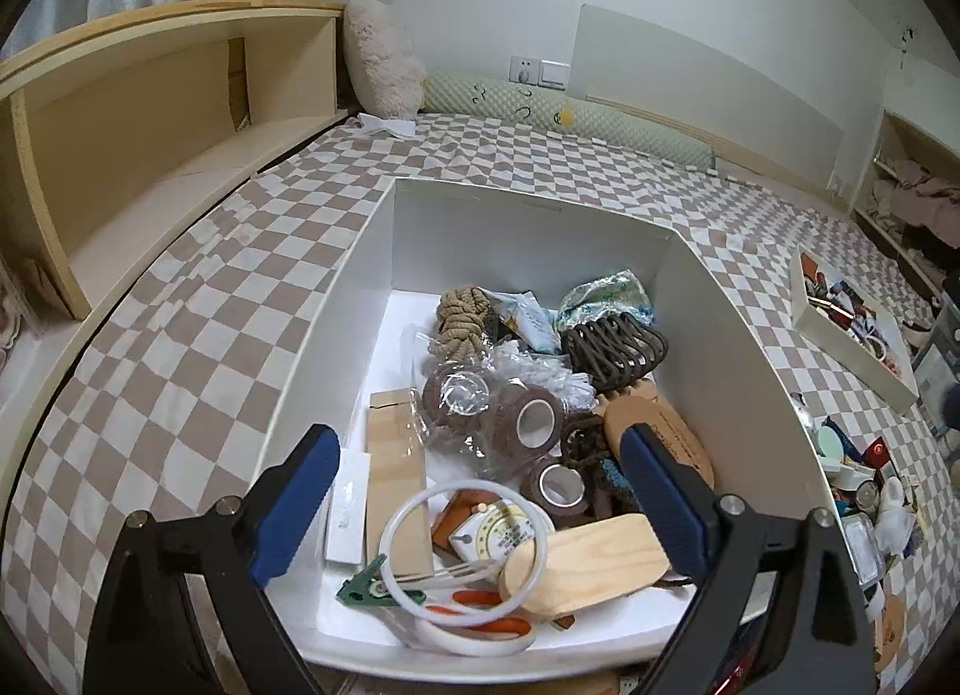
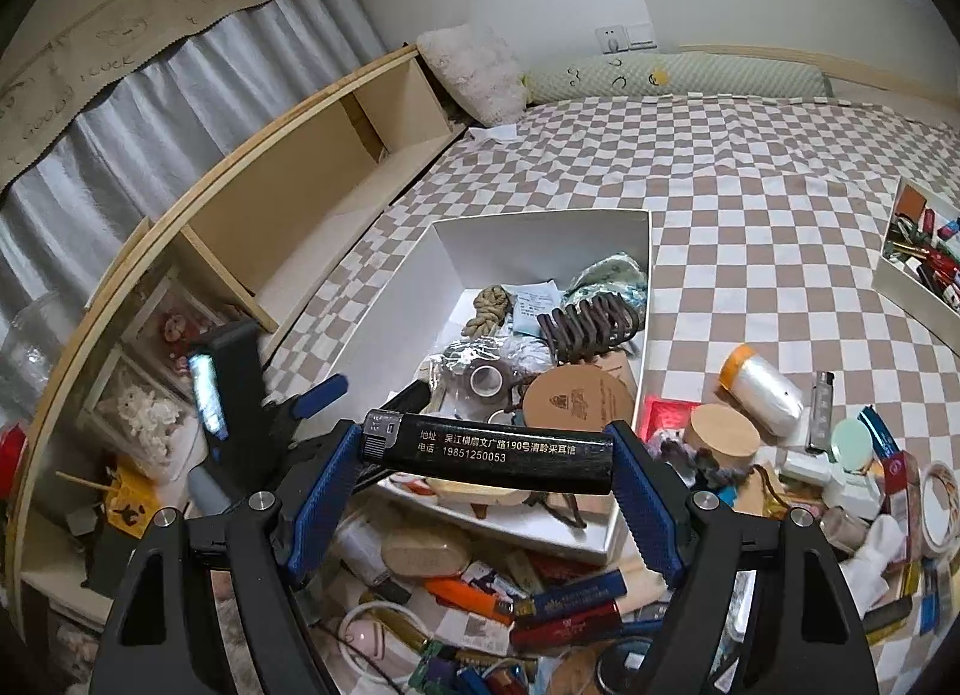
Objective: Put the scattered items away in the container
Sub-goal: 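Carry the ring and lighter to the white box while the left tool releases the ring inside, then lower the black lighter into the white box and open the right tool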
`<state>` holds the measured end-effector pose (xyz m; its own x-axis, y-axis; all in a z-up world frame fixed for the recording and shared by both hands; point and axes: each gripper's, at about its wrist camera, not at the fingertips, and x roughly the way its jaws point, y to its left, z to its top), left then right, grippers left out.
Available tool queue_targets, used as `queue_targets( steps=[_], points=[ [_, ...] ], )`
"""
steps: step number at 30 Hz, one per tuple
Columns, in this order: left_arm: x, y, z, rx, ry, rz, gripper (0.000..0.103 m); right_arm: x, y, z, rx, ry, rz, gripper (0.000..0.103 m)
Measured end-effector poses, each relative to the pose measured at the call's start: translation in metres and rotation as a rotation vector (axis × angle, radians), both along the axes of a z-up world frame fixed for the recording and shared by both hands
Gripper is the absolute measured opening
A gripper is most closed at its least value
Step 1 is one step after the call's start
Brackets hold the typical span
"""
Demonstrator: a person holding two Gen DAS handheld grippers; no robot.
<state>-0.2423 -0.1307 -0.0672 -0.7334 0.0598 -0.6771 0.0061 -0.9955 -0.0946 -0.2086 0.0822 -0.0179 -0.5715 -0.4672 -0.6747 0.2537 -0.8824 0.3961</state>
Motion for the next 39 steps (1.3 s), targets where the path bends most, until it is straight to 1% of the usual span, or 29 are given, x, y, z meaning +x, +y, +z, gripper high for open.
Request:
queue_targets(
  steps=[7, 14, 23, 24, 25, 26, 39],
  points=[
    [0.015, -0.006, 0.0, 0.034, 0.016, -0.012, 0.095, -0.028, -0.017, -0.01, -0.003, -0.039, 0.016, 0.081],
    [0.032, -0.01, 0.001, 0.069, 0.036, -0.018, 0.096, -0.055, -0.047, -0.027, -0.01, -0.094, 0.06, 0.081],
    [0.049, -0.016, 0.007, 0.079, 0.07, -0.029, 0.097, -0.083, -0.072, -0.057, -0.035, -0.167, 0.074, 0.082],
    [0.05, -0.017, 0.007, 0.083, 0.072, -0.028, 0.099, -0.084, -0.073, -0.059, -0.041, -0.172, 0.071, 0.084],
    [0.05, -0.018, 0.007, 0.086, 0.074, -0.025, 0.099, -0.085, -0.074, -0.061, -0.047, -0.177, 0.067, 0.095],
    [0.051, -0.018, 0.007, 0.088, 0.075, -0.023, 0.099, -0.085, -0.073, -0.063, -0.052, -0.181, 0.059, 0.103],
    [0.054, -0.013, 0.014, 0.064, 0.084, -0.029, 0.099, -0.078, -0.053, -0.055, -0.062, -0.16, 0.025, 0.103]
  ],
)
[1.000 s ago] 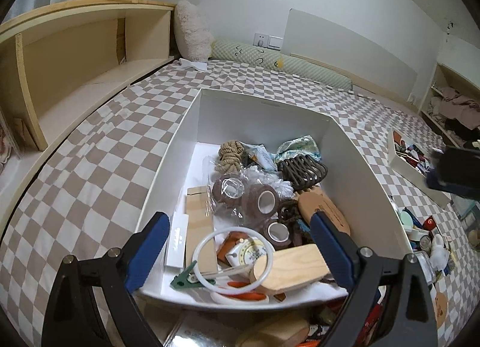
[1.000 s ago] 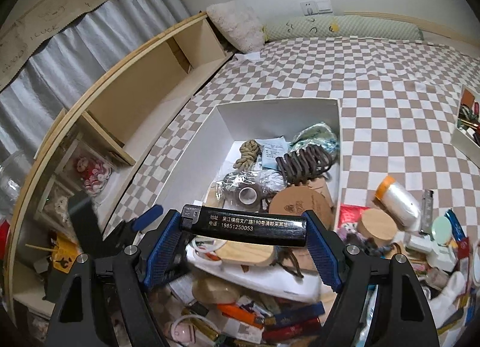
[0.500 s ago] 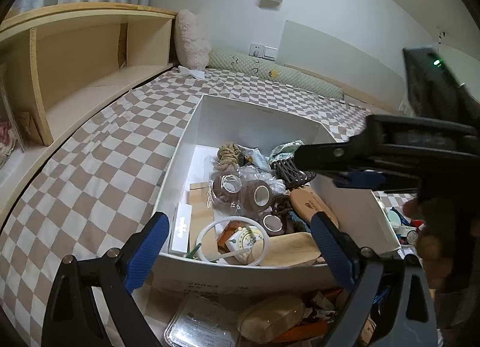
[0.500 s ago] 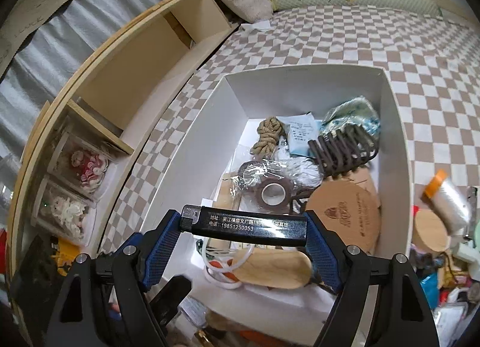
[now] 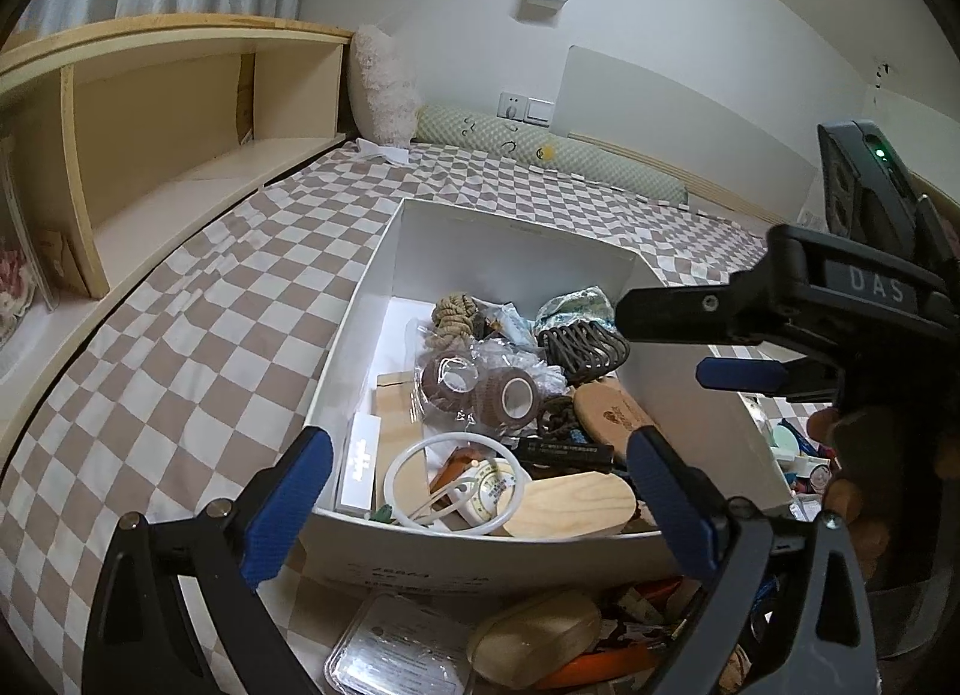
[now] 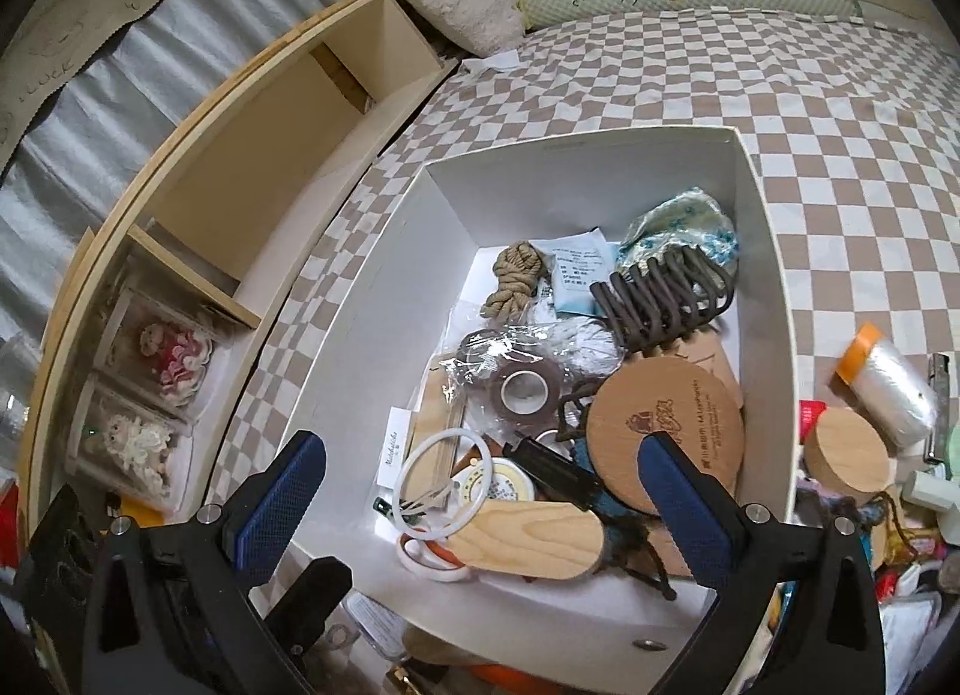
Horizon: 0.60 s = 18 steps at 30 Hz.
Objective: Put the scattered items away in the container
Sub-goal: 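Lower the black lighter into the white box and open the right tool, then withdraw both tools from the white box back over the pile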
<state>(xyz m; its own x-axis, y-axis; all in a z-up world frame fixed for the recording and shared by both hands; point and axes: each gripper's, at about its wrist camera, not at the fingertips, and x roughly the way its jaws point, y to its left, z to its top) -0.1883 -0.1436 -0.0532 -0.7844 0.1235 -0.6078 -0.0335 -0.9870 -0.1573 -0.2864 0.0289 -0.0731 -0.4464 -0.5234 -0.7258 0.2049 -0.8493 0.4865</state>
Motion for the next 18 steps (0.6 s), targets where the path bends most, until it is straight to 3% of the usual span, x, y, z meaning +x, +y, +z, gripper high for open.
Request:
queue_targets(
  steps=[9, 18],
  points=[
    [0.005, 0.011, 0.015, -0.019, 0.003, 0.006, 0.099, 0.017, 0.014, 0.016, 0.006, 0.035, -0.003, 0.103],
    [0.021, 0.026, 0.034, -0.056, 0.029, 0.004, 0.103, 0.053, 0.036, 0.04, 0.068, 0.155, -0.032, 0.103]
  ],
)
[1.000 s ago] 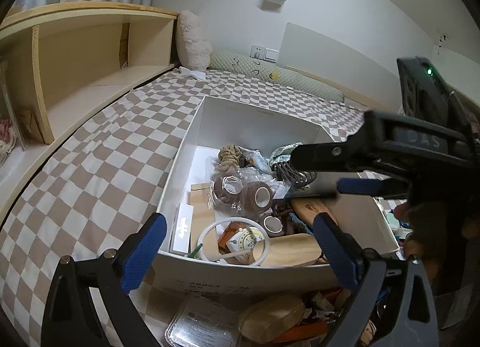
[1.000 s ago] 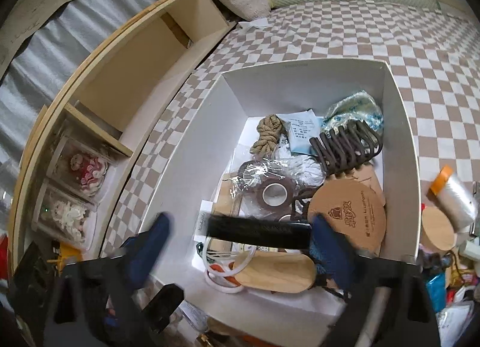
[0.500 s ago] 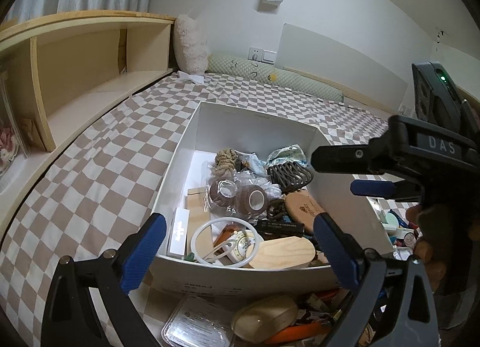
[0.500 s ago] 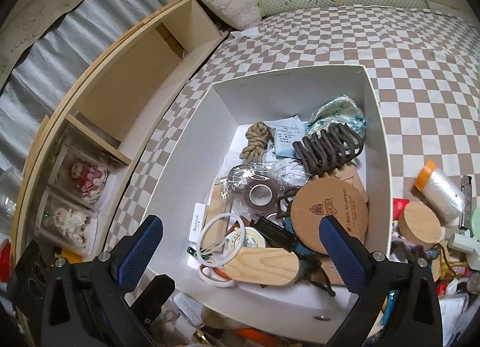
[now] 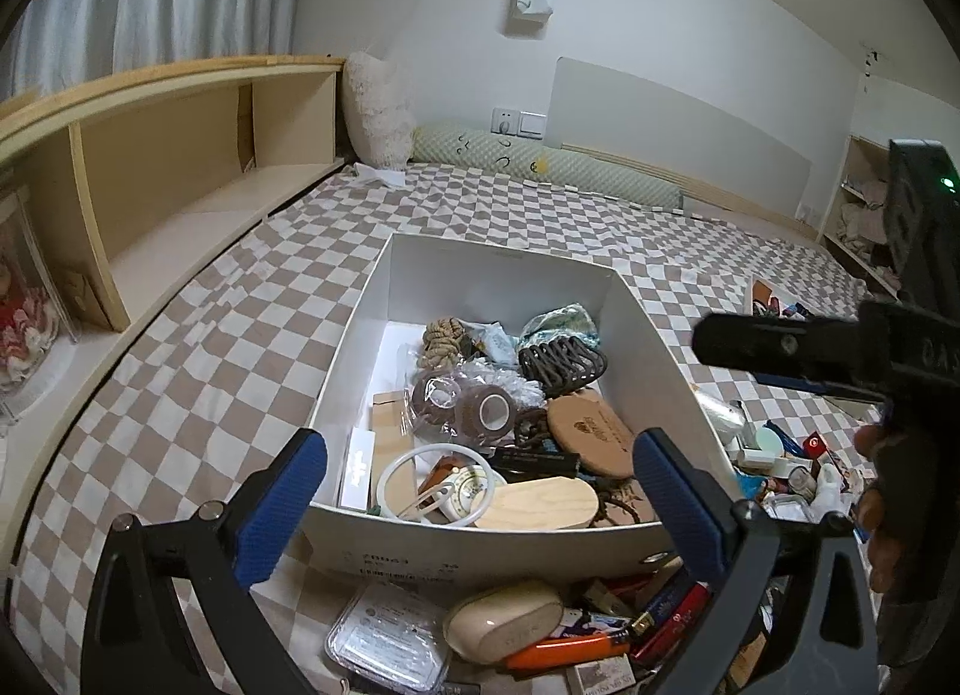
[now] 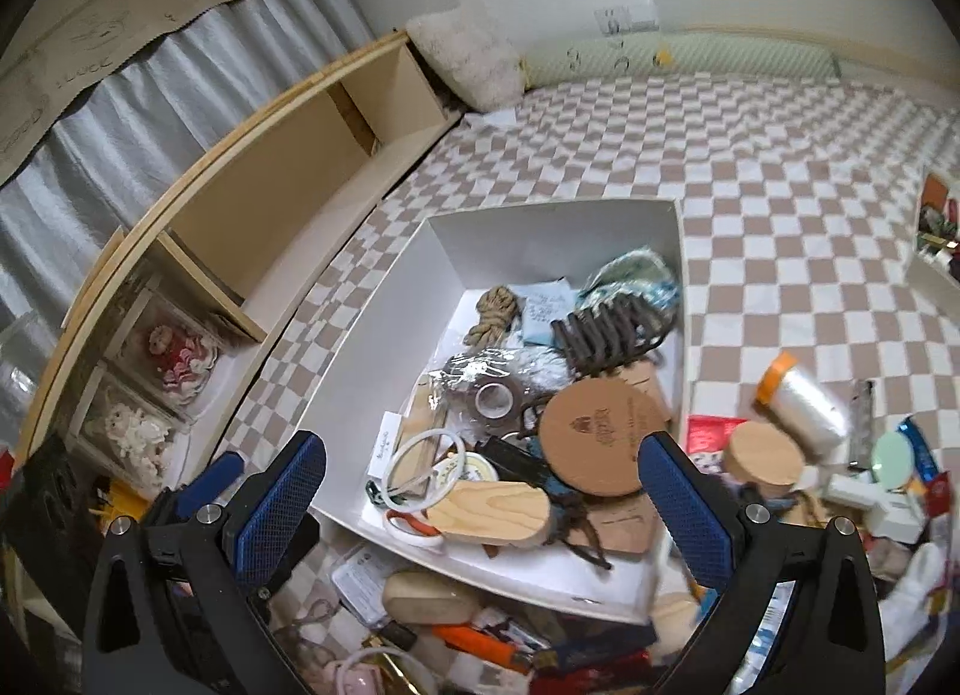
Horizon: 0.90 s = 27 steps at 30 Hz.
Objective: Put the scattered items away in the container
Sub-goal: 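Withdraw both tools from the white box back over the pile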
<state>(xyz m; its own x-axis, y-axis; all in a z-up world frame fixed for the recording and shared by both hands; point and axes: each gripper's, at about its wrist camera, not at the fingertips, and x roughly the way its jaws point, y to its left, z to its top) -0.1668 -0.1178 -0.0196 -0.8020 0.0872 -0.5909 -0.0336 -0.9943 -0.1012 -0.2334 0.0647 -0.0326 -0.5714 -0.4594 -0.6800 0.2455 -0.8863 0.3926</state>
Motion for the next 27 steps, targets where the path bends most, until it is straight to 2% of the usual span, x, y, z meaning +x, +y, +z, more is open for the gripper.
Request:
queue_targets(
  steps=[12, 23, 27],
  points=[
    [0.036, 0.018, 0.021, -0.016, 0.029, 0.006, 0.103, 0.06, 0.028, 0.029, 0.099, 0.165, -0.027, 0.103],
    [0.066, 0.041, 0.039, -0.044, 0.059, 0.003, 0.103, 0.107, 0.062, 0.045, 0.122, 0.239, -0.065, 0.103],
    [0.079, 0.045, 0.045, -0.042, 0.1, -0.004, 0.103, 0.123, 0.074, 0.05, 0.118, 0.285, -0.086, 0.103]
  ],
)
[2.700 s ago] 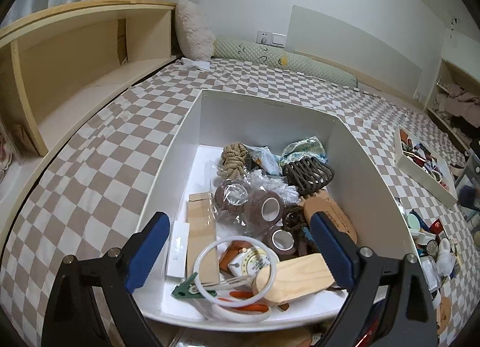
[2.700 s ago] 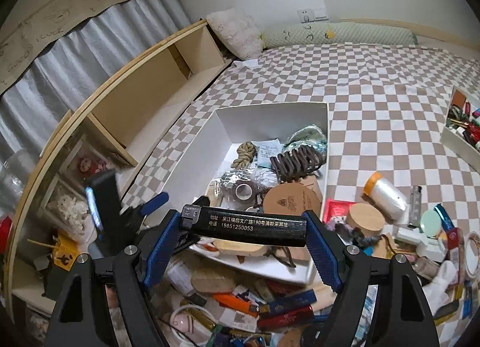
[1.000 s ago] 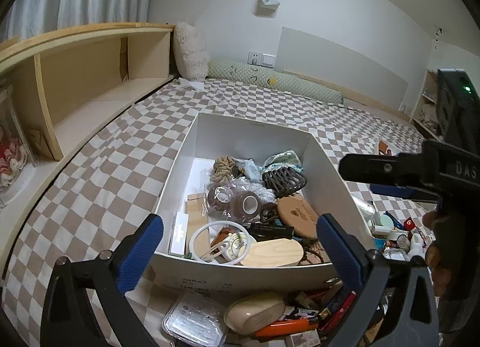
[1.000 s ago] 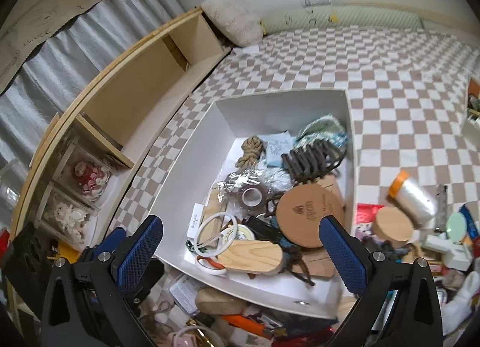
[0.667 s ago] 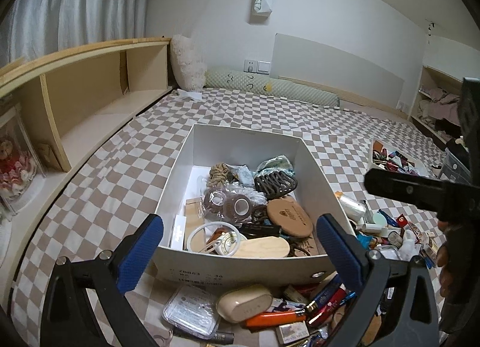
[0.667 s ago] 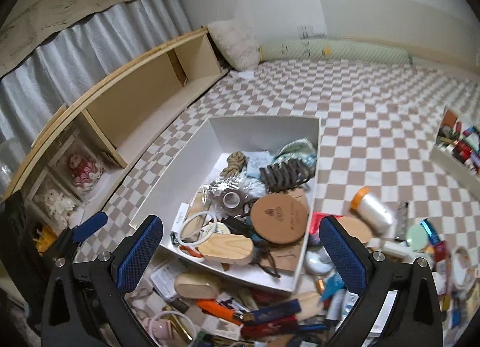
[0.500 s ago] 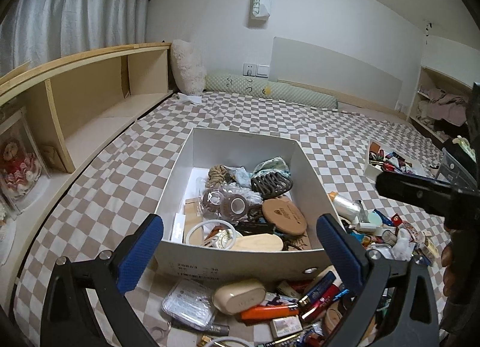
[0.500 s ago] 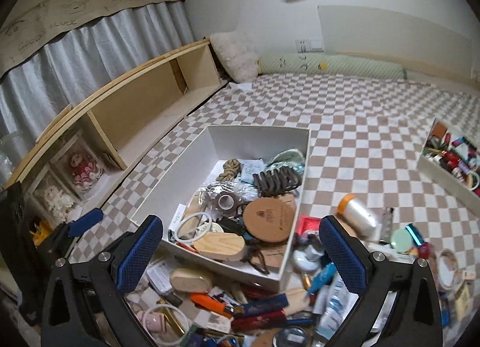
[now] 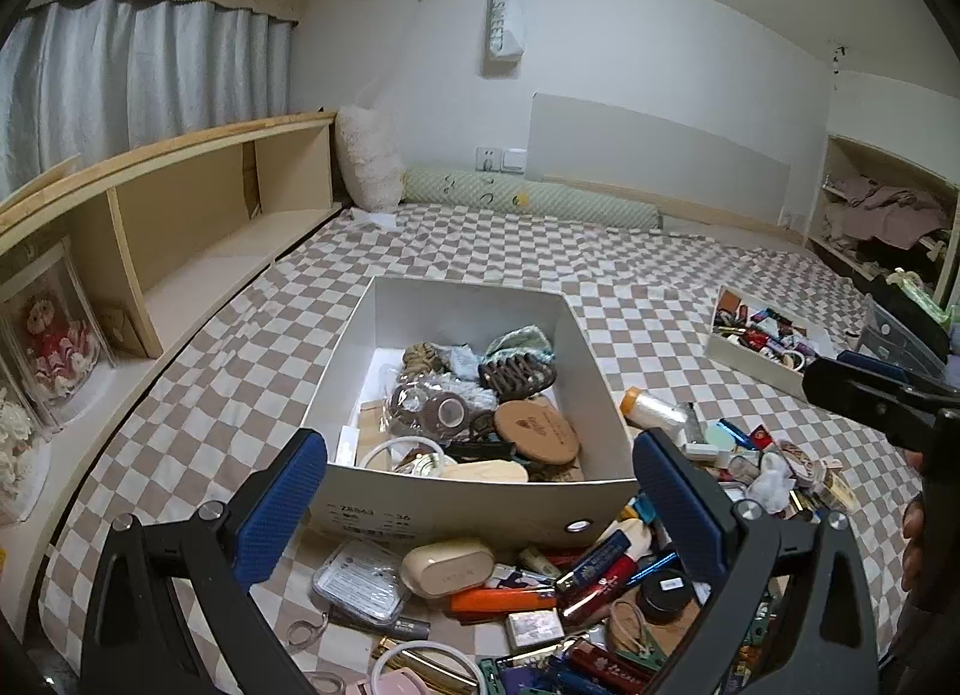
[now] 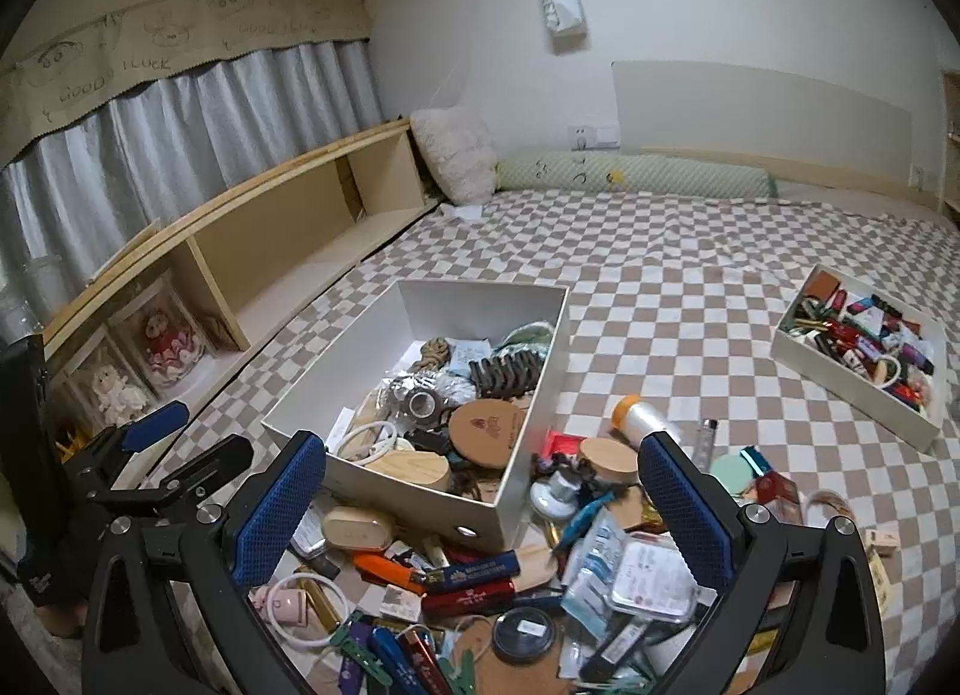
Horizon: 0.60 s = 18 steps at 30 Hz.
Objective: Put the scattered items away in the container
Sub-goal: 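Withdraw both tools from the white box back over the pile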
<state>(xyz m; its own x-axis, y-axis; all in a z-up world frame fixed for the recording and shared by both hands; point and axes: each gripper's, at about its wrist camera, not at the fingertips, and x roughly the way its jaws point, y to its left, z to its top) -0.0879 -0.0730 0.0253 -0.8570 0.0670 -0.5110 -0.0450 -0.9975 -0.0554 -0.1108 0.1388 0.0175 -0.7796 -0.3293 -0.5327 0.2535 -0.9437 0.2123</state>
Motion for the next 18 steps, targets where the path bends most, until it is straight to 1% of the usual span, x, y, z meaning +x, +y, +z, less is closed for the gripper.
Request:
queue_targets(
  steps=[3, 6, 9, 12, 15, 18],
  points=[
    [0.011, 0.002, 0.003, -0.016, 0.029, 0.018, 0.103, 0.012, 0.007, 0.003, 0.01, 0.053, -0.017, 0.103],
    [0.019, 0.003, 0.002, -0.006, 0.029, 0.018, 0.103, 0.024, 0.015, 0.003, 0.022, 0.074, -0.035, 0.103],
    [0.023, 0.005, -0.001, 0.022, 0.007, -0.003, 0.103, 0.032, 0.024, 0.0, 0.024, 0.07, -0.043, 0.103],
    [0.027, 0.011, -0.005, 0.032, -0.014, -0.024, 0.103, 0.04, 0.032, -0.004, 0.032, 0.063, -0.048, 0.103],
    [0.033, 0.018, -0.009, 0.031, -0.018, -0.046, 0.103, 0.047, 0.042, -0.009, 0.038, 0.051, -0.059, 0.103],
    [0.041, 0.027, -0.015, 0.036, -0.027, -0.084, 0.103, 0.052, 0.056, -0.016, 0.01, 0.03, -0.06, 0.103]
  ],
)
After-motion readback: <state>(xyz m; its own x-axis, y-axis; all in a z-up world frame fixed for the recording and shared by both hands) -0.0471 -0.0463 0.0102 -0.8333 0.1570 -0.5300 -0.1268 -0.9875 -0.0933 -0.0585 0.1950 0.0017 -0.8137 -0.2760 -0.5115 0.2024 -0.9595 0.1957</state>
